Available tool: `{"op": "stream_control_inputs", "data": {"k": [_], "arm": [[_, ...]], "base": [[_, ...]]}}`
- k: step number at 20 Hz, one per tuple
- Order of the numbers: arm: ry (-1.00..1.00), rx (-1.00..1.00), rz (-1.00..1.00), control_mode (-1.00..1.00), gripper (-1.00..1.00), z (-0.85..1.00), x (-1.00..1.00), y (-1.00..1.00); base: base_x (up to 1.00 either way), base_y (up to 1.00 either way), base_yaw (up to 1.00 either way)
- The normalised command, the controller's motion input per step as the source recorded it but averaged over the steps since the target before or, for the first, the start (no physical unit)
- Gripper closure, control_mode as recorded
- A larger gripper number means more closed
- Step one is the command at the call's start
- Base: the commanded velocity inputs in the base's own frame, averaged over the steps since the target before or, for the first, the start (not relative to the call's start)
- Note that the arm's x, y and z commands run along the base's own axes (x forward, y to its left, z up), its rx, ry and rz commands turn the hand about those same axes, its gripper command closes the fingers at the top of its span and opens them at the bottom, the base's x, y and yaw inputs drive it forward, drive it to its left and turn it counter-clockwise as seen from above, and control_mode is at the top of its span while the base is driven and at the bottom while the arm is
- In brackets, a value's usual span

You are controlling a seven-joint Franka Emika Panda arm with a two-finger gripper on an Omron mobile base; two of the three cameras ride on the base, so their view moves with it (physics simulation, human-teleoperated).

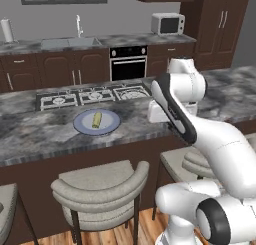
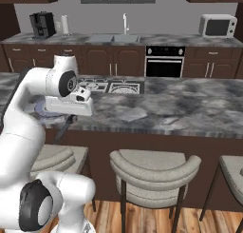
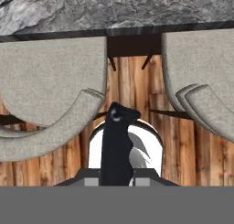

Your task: Retrieve the butter from the fridge and place it on a plate on the dining table. Then retrieve the butter knife by the fridge and place it near the plate.

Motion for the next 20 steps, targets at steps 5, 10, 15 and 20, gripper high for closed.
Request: {"op": "stream_control_inputs", "data": {"k": [5, 10, 15, 20], "arm": [[0.24, 0.0, 0.0, -1.0, 1.0, -0.01, 1.0, 0.01], [0.0, 0.0, -0.01, -1.0, 1.0, -0.31, 1.0, 0.22], [-0.03, 0.0, 0.0, -1.0, 1.0, -0.51, 0.99, 0.22], [-0.02, 0.0, -0.04, -1.0, 1.0, -0.51, 1.0, 0.1]], "base": [[0.0, 0.0, 0.0], [0.0, 0.0, 0.0], [0.0, 0.0, 0.0], [0.0, 0.0, 0.0]]}}
